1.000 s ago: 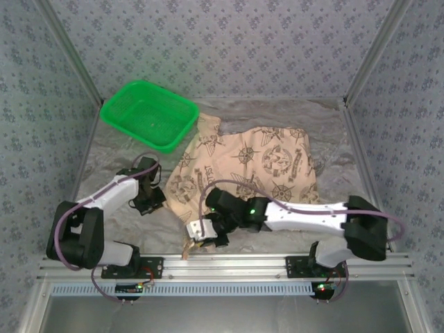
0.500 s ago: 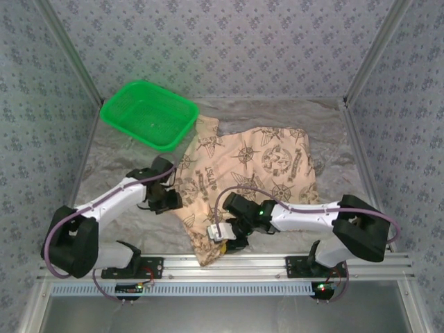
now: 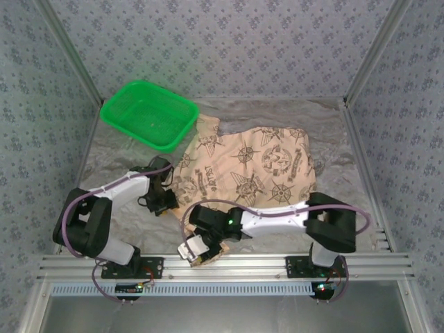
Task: Fold the inside-out t-shirt
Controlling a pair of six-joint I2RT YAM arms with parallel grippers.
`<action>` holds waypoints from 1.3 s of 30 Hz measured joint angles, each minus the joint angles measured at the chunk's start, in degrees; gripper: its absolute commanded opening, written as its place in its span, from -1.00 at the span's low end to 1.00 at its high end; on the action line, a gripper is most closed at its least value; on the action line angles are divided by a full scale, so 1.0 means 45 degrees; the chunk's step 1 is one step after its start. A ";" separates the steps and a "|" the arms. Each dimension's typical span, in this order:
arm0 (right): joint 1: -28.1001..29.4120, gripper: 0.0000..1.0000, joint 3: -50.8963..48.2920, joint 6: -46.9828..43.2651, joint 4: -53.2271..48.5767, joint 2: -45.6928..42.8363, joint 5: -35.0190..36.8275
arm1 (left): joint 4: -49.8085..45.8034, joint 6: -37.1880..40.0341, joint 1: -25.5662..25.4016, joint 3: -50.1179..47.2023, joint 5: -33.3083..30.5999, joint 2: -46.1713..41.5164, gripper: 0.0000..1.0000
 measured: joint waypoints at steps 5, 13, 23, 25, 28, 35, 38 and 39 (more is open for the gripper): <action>0.0005 -0.44 0.0029 0.0384 0.0510 0.1418 0.0146 | 0.0078 -0.0087 0.0155 0.0063 0.0384 0.0117 0.07; 0.0000 -1.00 0.0389 0.0539 0.0991 0.1375 -0.1010 | 0.0083 0.0185 0.0622 0.0223 0.1025 0.0233 0.26; -0.0461 -1.00 0.1282 0.1409 0.2390 -0.1069 -0.3405 | -0.0986 0.1253 0.1904 0.0704 -0.0282 -0.1763 0.50; -0.0427 -0.86 0.1282 0.1404 0.2487 -0.0879 -0.3531 | -0.1078 0.1345 0.1914 0.0719 -0.0379 -0.2244 0.49; -0.0238 -0.43 0.1258 0.1705 0.2574 -0.0049 -0.3653 | -0.1224 0.1428 0.1914 0.0661 -0.0355 -0.2482 0.45; -0.0913 -0.28 -0.0257 0.3560 0.3463 -0.0379 -0.3439 | -0.1486 0.1258 0.0918 0.0209 -0.0282 -0.2540 0.41; -0.2176 -0.23 -0.1501 0.4571 0.3837 -0.2351 -0.2152 | -0.1520 0.0369 -0.0087 -0.0355 -0.0044 -0.2691 0.23; -0.2565 -0.20 -0.1807 0.4969 0.3915 -0.2982 -0.1598 | -0.1520 0.0029 -0.0423 -0.0544 0.0000 -0.2710 0.17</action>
